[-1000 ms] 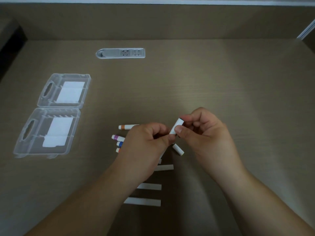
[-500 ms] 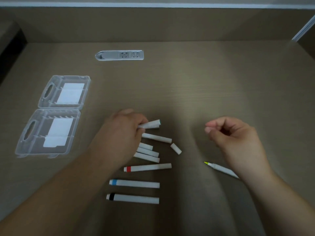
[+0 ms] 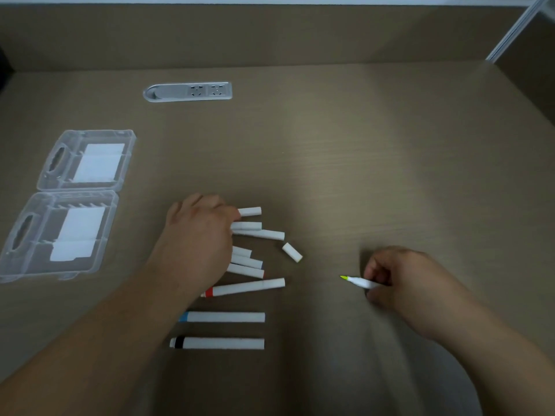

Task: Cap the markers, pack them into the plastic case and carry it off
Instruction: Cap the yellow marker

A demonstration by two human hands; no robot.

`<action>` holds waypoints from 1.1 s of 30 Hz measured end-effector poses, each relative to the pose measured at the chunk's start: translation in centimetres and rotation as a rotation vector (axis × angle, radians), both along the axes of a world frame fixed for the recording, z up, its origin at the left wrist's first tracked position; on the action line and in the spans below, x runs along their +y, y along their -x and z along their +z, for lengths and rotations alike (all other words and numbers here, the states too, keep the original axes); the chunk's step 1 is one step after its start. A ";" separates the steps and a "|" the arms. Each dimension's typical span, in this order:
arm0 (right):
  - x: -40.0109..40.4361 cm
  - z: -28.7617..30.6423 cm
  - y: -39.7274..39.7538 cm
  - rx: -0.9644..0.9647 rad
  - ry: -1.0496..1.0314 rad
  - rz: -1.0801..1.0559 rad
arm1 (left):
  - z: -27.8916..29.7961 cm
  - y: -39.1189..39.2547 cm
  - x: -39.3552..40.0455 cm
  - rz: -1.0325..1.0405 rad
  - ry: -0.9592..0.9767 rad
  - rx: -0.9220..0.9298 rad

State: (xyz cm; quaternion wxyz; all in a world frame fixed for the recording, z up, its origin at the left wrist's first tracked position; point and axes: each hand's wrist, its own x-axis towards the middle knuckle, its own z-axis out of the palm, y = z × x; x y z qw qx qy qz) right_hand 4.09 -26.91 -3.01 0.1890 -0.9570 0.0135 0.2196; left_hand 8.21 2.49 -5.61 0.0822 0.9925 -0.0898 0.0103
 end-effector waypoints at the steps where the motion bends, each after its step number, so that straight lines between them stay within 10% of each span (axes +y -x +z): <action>1: 0.1 0.0 0.1 -0.009 -0.017 -0.003 | 0.2 0.1 0.0 0.014 0.002 0.006; 7: 3.4 1.0 -0.4 -0.027 -0.627 -0.199 | 1.0 0.7 0.1 0.046 0.179 0.004; 13: 9.0 2.1 -1.8 -0.051 -1.010 -0.336 | 3.9 2.8 -2.4 0.283 0.943 0.261; 20: 11.6 2.2 -2.7 -0.180 -0.880 -0.251 | 3.9 2.3 -3.2 0.429 1.438 0.500; 33: 9.0 -2.3 -2.0 -0.290 -0.206 -0.089 | 2.8 1.2 -0.5 0.571 1.420 0.407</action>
